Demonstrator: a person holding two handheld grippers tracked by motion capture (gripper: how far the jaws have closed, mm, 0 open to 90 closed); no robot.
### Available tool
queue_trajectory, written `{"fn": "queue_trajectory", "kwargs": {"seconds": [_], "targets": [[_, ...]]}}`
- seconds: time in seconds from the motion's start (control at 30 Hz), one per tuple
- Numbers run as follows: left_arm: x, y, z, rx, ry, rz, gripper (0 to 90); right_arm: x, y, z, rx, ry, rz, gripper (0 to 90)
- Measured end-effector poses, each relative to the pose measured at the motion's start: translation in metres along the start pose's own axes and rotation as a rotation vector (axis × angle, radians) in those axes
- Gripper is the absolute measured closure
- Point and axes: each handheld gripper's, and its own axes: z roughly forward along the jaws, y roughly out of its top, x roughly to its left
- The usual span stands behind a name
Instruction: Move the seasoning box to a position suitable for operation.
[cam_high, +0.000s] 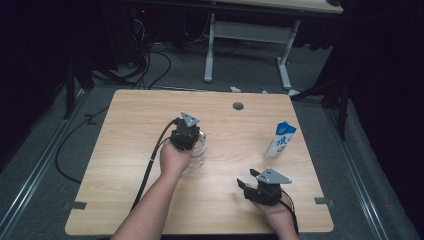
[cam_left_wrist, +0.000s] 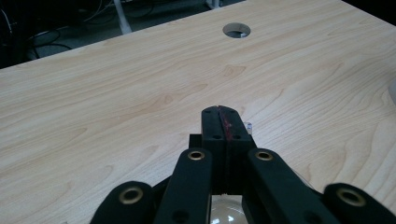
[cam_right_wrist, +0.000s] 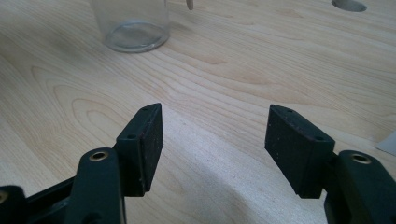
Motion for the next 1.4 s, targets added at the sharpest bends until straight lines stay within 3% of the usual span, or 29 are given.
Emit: {"fn": "queue_trajectory", "kwargs": {"seconds": [0.53,0.63,0.7,0.87,0.97,1.03,1.07,1.2,1.4], "targets": [[-0.006,-0.018,-0.026,-0.004,0.0,-0.043,90.0,0.001,0.002,-0.002,-0.008,0.001,-0.001,37.2],[-0.006,-0.018,-0.028,0.001,0.001,-0.034,90.0,0.001,0.002,-0.002,-0.007,0.002,0.003,37.1],[-0.001,-0.017,-0.039,-0.044,-0.002,-0.019,87.5,0.001,0.001,-0.001,-0.005,0.001,0.0,37.1],[0.012,-0.027,-0.06,-0.104,-0.004,-0.014,87.1,0.001,0.0,0.0,0.005,-0.002,-0.005,37.1],[0.019,-0.042,-0.068,-0.114,0.004,-0.001,84.1,0.001,0.0,0.002,0.01,-0.003,-0.005,37.1],[0.025,-0.056,-0.07,-0.145,-0.002,-0.006,83.3,0.001,-0.001,0.002,0.012,-0.005,-0.004,37.1],[0.027,-0.063,-0.07,-0.148,0.009,-0.004,84.3,0.001,-0.001,0.002,0.015,-0.007,-0.007,37.1],[0.035,-0.089,-0.06,-0.155,-0.024,-0.024,89.2,0.001,-0.002,0.003,0.018,-0.012,-0.006,37.1],[0.043,-0.097,-0.034,-0.139,-0.087,-0.069,90.0,0.005,-0.003,0.008,0.039,-0.017,-0.019,37.1]]}}
